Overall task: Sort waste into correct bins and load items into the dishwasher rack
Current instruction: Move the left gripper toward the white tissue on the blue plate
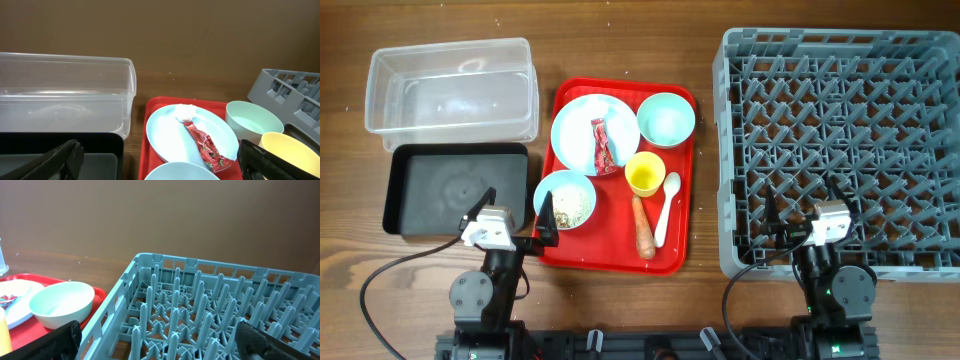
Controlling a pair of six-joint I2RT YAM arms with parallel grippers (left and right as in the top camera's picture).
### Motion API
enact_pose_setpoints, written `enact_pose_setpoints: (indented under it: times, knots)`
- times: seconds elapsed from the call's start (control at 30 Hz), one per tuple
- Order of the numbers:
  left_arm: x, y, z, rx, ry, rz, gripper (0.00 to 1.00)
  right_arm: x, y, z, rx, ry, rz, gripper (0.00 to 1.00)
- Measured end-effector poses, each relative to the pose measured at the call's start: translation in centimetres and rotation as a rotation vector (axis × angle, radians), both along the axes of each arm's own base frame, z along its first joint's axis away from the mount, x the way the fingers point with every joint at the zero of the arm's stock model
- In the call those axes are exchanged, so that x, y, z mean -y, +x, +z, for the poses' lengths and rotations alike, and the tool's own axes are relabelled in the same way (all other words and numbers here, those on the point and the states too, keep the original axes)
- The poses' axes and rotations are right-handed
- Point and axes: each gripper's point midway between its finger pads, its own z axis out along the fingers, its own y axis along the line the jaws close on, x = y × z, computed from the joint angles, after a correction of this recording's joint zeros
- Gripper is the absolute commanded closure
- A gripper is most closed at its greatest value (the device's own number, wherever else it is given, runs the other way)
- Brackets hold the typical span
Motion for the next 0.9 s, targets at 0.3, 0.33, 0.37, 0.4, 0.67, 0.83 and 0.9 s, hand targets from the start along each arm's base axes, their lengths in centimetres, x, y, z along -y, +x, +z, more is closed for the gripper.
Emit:
enact_pose_setpoints:
  times: [0.3, 0.33, 0.37, 0.4, 0.67, 0.83, 0.9]
  knots:
    - [0.00, 0.00, 0.00, 0.000, 0.000, 0.000, 0.00, 0.00, 0.00, -0.02, 0.000, 0.000, 0.000, 0.00]
    - [0.00, 0.00, 0.00, 0.000, 0.000, 0.000, 0.00, 0.00, 0.00, 0.00, 0.000, 0.000, 0.000, 0.00]
    - [0.00, 0.00, 0.00, 0.000, 0.000, 0.000, 0.00, 0.00, 0.00, 0.00, 0.000, 0.000, 0.000, 0.00]
    - [0.00, 0.00, 0.00, 0.000, 0.000, 0.000, 0.00, 0.00, 0.00, -0.02, 0.000, 0.000, 0.000, 0.00]
    - [0.00, 0.00, 0.00, 0.000, 0.000, 0.000, 0.00, 0.00, 0.00, -0.02, -0.002, 0.017, 0.000, 0.00]
    - [-0.01, 0.00, 0.01, 0.000, 0.000, 0.000, 0.00, 0.00, 0.00, -0.02, -0.008, 0.078, -0.001, 0.00]
    - [0.00, 0.00, 0.01, -0.001, -0.008, 0.001, 0.00, 0.00, 0.00, -0.02, -0.009, 0.090, -0.001, 0.00]
